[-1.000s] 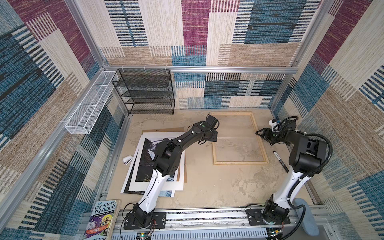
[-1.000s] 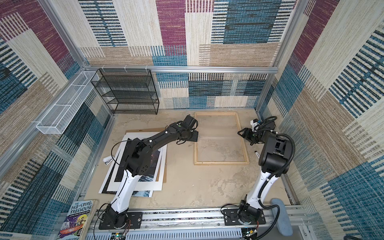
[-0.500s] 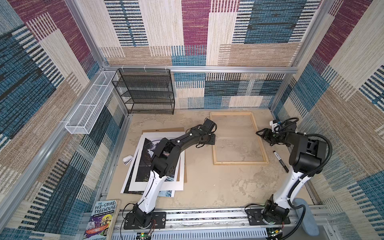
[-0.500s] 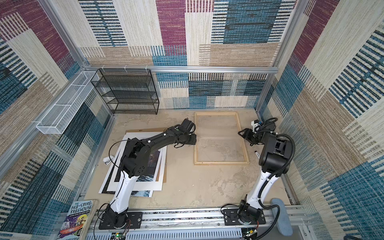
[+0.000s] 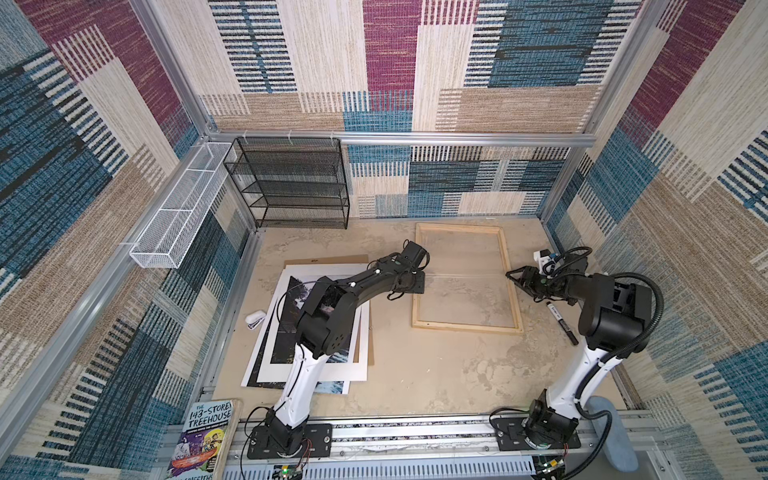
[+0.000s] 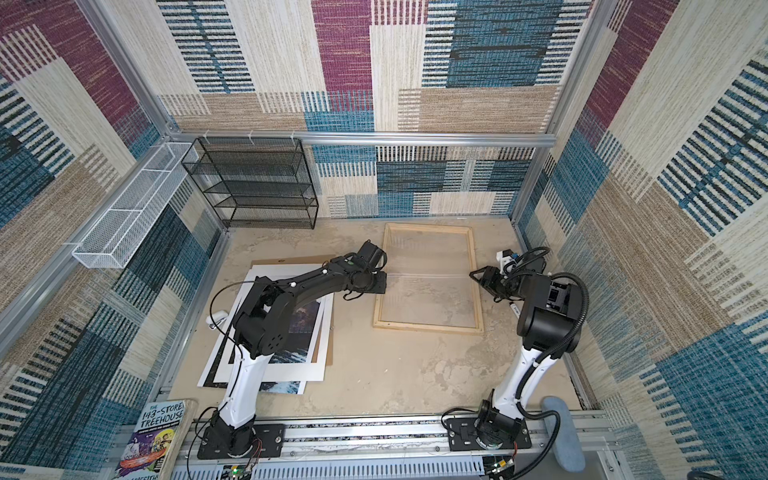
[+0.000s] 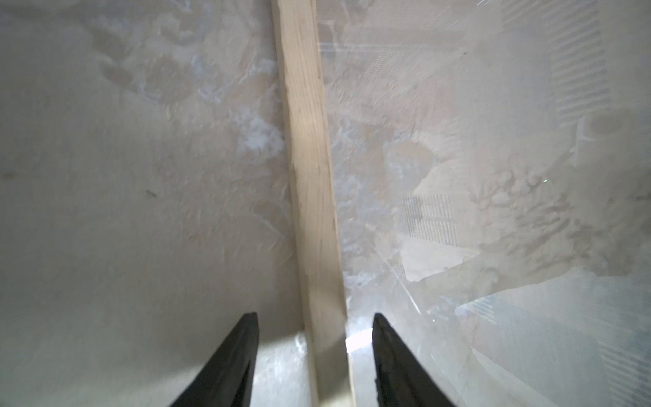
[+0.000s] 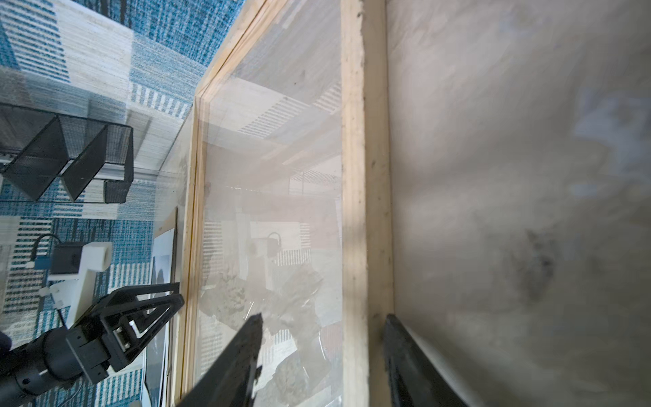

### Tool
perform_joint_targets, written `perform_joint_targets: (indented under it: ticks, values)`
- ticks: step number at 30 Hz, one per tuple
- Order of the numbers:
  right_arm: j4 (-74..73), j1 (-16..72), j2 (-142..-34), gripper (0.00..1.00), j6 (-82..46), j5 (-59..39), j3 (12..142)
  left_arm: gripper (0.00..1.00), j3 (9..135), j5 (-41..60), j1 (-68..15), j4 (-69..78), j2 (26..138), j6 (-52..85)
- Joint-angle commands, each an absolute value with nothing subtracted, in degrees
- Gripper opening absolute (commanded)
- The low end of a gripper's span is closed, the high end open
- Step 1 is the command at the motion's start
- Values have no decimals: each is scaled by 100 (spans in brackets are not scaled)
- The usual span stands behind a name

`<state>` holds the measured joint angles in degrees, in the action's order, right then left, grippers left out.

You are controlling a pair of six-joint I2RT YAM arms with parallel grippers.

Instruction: Put the photo into the frame

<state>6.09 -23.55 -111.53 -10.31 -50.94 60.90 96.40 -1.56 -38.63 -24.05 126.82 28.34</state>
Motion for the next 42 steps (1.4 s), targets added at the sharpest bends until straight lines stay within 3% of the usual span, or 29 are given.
perform_joint_targets:
  ticks: [1, 8, 28, 42]
  values:
    - [62, -2178, -10949, 56, -1369, -5350, 5835, 55, 9359, -229, -3858, -2151, 12454, 2944]
    - [-133, -1757, -10681, 56, -1549, -5126, 5361, 55, 8553, -246, -3858, -1828, 11981, 3027]
    - [-702, -1609, -9530, 56, -2150, -4697, 3963, 52, 6440, 305, -3922, -623, 10885, 3761]
    - [137, -1372, -8676, 56, -1921, -2828, 3634, 52, 6394, 252, -4096, -668, 10702, 3907]
